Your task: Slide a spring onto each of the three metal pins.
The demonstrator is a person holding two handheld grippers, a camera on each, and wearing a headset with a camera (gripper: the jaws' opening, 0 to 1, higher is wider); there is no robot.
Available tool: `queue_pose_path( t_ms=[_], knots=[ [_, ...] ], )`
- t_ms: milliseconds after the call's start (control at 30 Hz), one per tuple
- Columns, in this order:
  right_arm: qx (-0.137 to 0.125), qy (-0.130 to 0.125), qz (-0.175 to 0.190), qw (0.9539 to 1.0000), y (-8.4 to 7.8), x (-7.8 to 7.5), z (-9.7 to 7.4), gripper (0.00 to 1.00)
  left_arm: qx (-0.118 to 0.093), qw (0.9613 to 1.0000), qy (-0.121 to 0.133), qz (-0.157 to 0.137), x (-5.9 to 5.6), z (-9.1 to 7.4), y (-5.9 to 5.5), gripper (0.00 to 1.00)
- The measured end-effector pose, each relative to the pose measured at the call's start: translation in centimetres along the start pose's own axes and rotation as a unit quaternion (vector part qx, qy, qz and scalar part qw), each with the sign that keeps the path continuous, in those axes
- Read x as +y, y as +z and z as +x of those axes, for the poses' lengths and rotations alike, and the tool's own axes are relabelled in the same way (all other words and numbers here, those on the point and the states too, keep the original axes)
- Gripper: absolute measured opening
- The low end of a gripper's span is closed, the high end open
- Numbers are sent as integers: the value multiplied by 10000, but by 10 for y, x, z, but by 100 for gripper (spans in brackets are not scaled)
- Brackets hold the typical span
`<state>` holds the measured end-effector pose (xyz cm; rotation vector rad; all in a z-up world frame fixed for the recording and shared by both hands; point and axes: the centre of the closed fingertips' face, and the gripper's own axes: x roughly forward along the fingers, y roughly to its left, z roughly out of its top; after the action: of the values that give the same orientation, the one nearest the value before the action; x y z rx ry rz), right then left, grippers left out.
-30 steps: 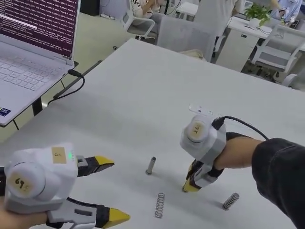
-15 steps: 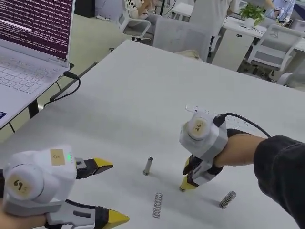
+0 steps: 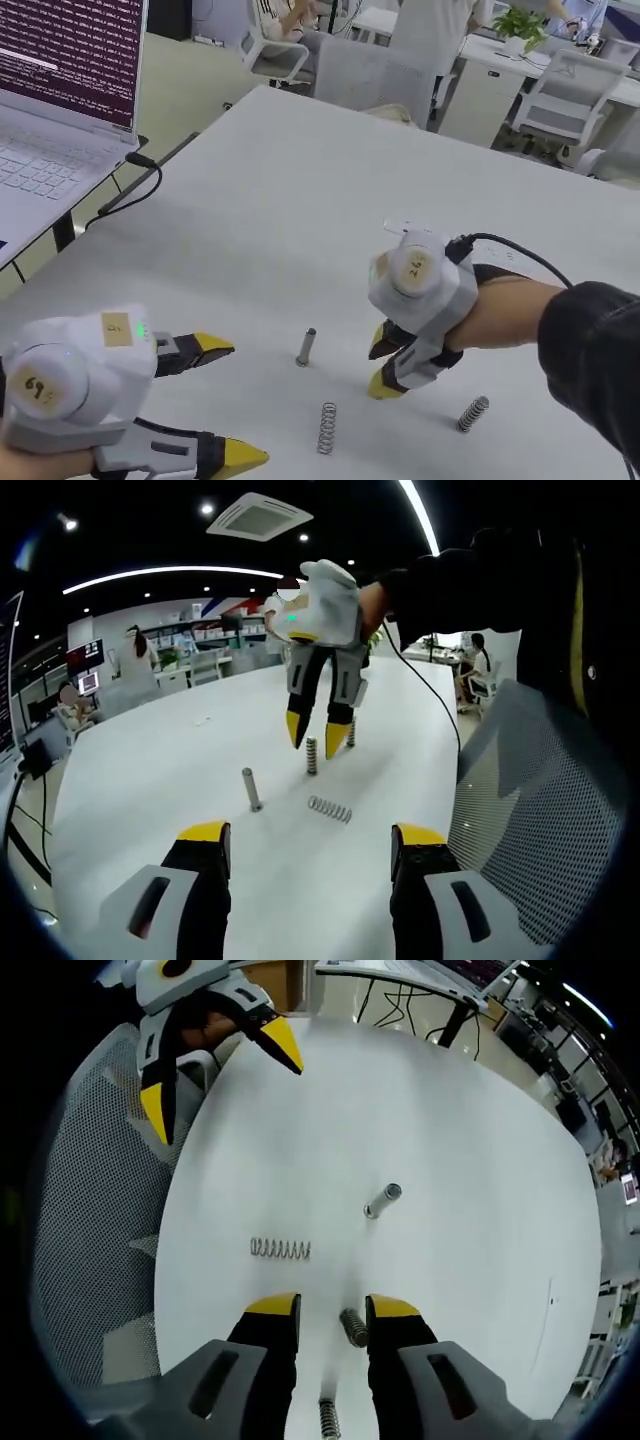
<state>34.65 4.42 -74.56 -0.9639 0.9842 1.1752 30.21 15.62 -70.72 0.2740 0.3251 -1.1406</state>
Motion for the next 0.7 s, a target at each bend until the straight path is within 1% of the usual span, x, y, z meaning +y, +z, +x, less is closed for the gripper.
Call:
queue_pose_path(
  t_ms=[200,367,533,567,633,700],
  knots=[
    [-133,-18,-190,9997,10,13,-4,24,3,10000,3,7,-1,-1,0,60],
    [-188,-4,-285,9994,16,22,-2,23,8,10000,-10,11,-3,-1,1,59],
    [-213,-12,-464,9987,21,34,2,22,2,10000,-12,13,-4,-2,1,59],
    [-223,22,-512,9984,22,39,5,22,1,10000,-4,13,-4,-2,1,59],
    [-171,140,-468,9987,20,46,9,21,-4,10000,-3,12,-4,-3,1,58],
    [-129,176,-520,9984,18,49,13,22,-5,10000,-9,16,-4,-3,1,58]
  ],
)
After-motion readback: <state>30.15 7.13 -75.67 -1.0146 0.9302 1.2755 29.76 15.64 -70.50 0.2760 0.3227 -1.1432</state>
